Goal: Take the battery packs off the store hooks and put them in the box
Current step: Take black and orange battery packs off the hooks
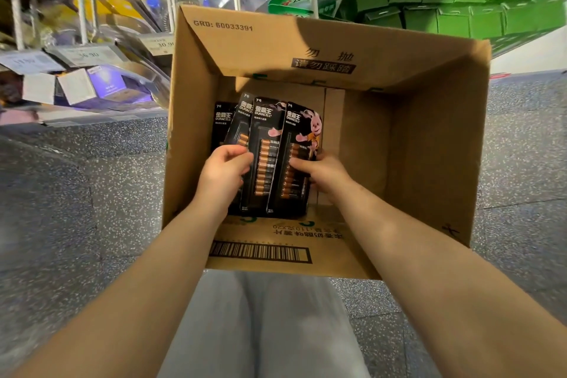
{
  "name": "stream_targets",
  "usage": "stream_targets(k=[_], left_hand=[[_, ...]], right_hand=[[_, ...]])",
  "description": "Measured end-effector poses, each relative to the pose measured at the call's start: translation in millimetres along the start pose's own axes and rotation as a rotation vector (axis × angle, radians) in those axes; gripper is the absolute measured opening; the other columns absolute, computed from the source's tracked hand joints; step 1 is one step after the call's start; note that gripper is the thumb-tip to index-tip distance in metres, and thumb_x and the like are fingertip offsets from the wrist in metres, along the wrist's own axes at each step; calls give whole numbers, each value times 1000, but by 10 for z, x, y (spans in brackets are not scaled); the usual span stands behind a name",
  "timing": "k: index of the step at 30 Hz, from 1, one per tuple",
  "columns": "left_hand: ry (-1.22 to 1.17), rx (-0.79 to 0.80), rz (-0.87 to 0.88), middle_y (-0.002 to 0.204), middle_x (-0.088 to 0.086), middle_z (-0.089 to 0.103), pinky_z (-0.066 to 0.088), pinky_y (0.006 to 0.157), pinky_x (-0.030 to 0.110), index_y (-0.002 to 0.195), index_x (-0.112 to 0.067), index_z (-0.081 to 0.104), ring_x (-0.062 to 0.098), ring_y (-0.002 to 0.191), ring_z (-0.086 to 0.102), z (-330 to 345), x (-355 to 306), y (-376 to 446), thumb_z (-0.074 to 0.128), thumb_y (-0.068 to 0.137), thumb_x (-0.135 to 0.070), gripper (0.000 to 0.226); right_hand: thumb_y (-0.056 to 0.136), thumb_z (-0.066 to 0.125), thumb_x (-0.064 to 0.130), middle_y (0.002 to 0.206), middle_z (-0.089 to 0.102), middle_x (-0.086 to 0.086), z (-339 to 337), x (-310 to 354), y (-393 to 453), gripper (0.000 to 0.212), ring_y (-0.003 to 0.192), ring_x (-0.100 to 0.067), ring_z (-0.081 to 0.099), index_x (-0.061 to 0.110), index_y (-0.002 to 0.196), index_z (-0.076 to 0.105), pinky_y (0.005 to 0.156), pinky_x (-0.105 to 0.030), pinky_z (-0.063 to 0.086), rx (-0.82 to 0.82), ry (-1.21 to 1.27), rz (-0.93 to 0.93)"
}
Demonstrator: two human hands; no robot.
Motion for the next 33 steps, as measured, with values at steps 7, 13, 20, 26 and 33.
stream_targets(k=[7, 13, 20, 26, 33], left_hand=[[-27, 16, -31, 115, 2, 63, 45, 64, 19, 118, -16, 58, 9, 96, 61, 20, 49, 30, 59, 97, -16, 21], [-64, 57, 8, 109, -7, 60, 49, 59, 11, 132, -15, 51, 5, 91, 60, 43, -32, -29, 62, 95, -20, 40], [-65, 236, 111, 112, -8, 65, 57, 79, 29, 123, -30, 54, 13, 99, 66, 103, -368, -261, 70, 88, -21, 40], [-64, 73, 310, 93, -1, 77, 58, 85, 45, 96, -25, 68, 19, 89, 73, -405, -565, -566, 72, 79, -20, 19], [-255, -54, 256, 79, -3, 75, 60, 61, 32, 97, -21, 65, 14, 72, 73, -1060, -382, -663, 55, 91, 3, 26]], right_hand=[[79, 77, 18, 85, 57, 7, -29, 49, -8, 31, 78, -10, 57, 23, 86, 47, 75, -29, 47, -14, -22, -30], [87, 68, 15, 103, 65, 5, -144, 109, -205, 30, 103, -20, 65, 17, 114, 55, 82, -31, 53, -50, 18, -224], [88, 66, 15, 110, 72, -8, -76, 513, -734, 26, 101, -24, 69, 14, 113, 63, 89, -44, 55, 153, 94, -375], [96, 56, 29, 87, 68, -7, 47, 789, -851, 30, 77, -18, 67, 5, 112, 61, 65, -26, 56, 141, 180, -325], [78, 78, 34, 122, 60, -3, 230, 232, -242, 64, 111, -22, 59, 15, 130, 46, 98, -43, 49, -148, 71, -40]])
Point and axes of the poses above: each hand's wrist, its own y-axis towards the middle knuckle, its own z-axis out of the palm, x = y × z, the point moved 4 cm from there along y, towards the middle knuckle
